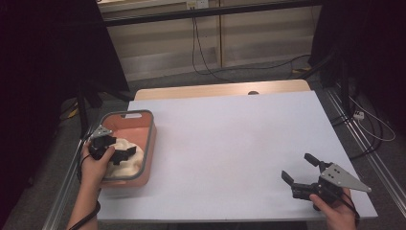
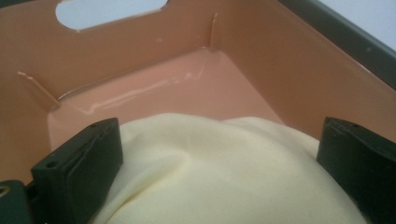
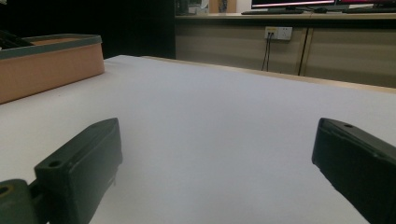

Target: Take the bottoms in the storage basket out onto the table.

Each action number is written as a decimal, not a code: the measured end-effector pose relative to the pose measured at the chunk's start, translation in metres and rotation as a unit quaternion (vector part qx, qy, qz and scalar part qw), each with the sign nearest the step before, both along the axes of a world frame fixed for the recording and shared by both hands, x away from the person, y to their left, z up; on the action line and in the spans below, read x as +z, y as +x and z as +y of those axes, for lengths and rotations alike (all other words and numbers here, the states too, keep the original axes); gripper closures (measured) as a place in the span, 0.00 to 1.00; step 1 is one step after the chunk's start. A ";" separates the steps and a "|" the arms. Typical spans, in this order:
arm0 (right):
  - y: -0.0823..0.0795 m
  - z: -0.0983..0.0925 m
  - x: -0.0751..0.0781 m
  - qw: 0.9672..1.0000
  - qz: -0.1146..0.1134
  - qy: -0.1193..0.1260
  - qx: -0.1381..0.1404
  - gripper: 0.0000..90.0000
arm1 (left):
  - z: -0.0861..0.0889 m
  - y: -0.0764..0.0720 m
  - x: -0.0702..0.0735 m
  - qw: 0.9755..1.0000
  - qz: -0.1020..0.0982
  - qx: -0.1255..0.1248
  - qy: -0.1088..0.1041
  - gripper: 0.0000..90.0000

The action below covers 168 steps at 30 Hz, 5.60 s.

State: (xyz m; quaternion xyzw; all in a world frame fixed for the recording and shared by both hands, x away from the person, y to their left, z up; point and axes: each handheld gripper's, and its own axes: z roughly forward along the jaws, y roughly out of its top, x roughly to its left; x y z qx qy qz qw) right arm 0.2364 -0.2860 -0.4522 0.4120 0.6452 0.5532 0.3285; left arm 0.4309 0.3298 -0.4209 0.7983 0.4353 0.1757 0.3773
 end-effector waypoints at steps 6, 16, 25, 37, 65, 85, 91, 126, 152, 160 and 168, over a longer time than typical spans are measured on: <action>-0.001 0.000 0.000 1.000 -0.002 0.001 0.000 0.02 | -0.002 0.004 -0.006 1.000 0.026 -0.007 0.000 0.00; -0.002 -0.001 0.001 1.000 -0.004 0.000 0.001 0.02 | -0.005 0.007 -0.010 0.999 0.053 -0.010 0.003 0.00; -0.002 0.000 0.000 1.000 -0.002 -0.003 -0.001 0.02 | -0.012 0.011 -0.017 0.997 0.078 -0.007 0.030 0.00; -0.004 -0.003 0.001 1.000 -0.006 -0.001 -0.002 0.02 | -0.016 0.016 -0.025 0.994 0.105 0.000 0.041 0.00; -0.004 -0.004 0.002 1.000 -0.010 0.001 -0.002 0.02 | -0.023 0.016 -0.017 0.991 0.110 -0.064 0.040 0.51; -0.001 -0.006 0.002 1.000 -0.009 0.007 -0.010 0.02 | -0.032 0.030 0.005 0.997 0.081 -0.008 0.010 0.85; -0.001 -0.007 0.001 1.000 -0.007 0.006 -0.011 0.02 | -0.032 0.036 0.007 0.997 0.073 -0.006 0.006 0.84; 0.000 -0.006 0.002 1.000 -0.009 0.006 -0.008 0.02 | -0.013 0.013 -0.016 0.996 0.089 -0.006 0.028 0.00; 0.001 -0.008 0.003 1.000 -0.013 0.002 -0.007 0.02 | -0.027 0.019 -0.018 0.988 0.144 -0.009 0.051 0.21; 0.000 -0.007 0.003 1.000 -0.012 0.002 -0.009 0.02 | -0.032 0.020 -0.011 0.985 0.165 -0.006 0.054 0.40; 0.000 -0.010 0.004 1.000 -0.012 0.006 -0.014 0.02 | -0.028 0.024 -0.005 0.985 0.172 0.000 0.036 0.43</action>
